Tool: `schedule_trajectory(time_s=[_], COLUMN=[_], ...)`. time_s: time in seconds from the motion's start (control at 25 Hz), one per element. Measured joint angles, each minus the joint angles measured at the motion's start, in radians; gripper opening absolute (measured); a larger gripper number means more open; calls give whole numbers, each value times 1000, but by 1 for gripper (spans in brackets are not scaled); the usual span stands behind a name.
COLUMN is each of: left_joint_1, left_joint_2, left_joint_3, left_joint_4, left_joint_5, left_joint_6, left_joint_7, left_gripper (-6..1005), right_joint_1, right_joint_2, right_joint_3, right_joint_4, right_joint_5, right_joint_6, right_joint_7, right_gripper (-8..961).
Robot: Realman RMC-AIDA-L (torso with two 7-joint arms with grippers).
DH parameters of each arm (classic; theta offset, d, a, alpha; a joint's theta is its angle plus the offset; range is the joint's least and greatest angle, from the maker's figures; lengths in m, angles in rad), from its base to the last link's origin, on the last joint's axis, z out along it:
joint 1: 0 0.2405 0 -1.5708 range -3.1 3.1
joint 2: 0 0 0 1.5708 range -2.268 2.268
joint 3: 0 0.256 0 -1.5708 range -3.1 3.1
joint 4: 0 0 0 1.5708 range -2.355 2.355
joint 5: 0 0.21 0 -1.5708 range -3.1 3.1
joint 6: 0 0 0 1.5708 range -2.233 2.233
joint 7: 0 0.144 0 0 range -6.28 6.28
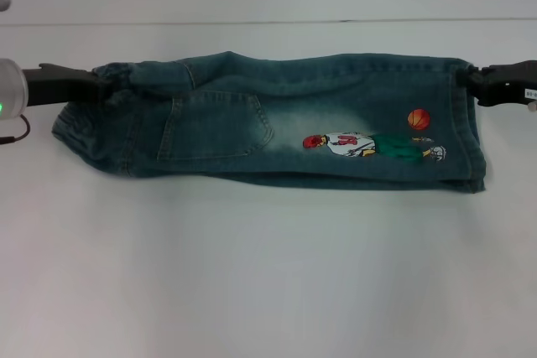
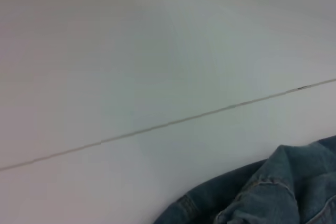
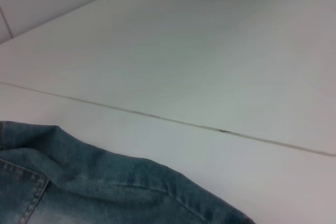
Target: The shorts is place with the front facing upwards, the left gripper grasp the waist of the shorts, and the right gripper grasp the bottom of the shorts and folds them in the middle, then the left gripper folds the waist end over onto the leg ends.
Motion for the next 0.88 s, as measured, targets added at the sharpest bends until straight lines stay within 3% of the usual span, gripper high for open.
schedule_trajectory(time_s=[0.12, 0.32, 0.52, 0.88], left_joint_1=[-4, -13, -21, -14], left_joint_2=[-11, -19, -20, -22], left_joint_3=[15, 49, 67, 213], left_joint_4=[1, 2, 2, -4], left_joint_5=[0, 0, -1, 15], left_joint_6=[-23, -67, -93, -273], left_joint_7=[23, 26, 28, 29], left_gripper=[69, 244, 255, 275], right_joint_1=[-6, -25, -56, -87], right_joint_2=[0, 0, -4, -1], right_joint_3=[1, -1, 17, 23], right_joint_4=[1, -1, -13, -21], right_joint_5=[-1, -1, 26, 52], right_joint_6=[6, 7, -6, -30], right_joint_7=[8, 15, 4, -11], right_gripper=[73, 237, 458, 659])
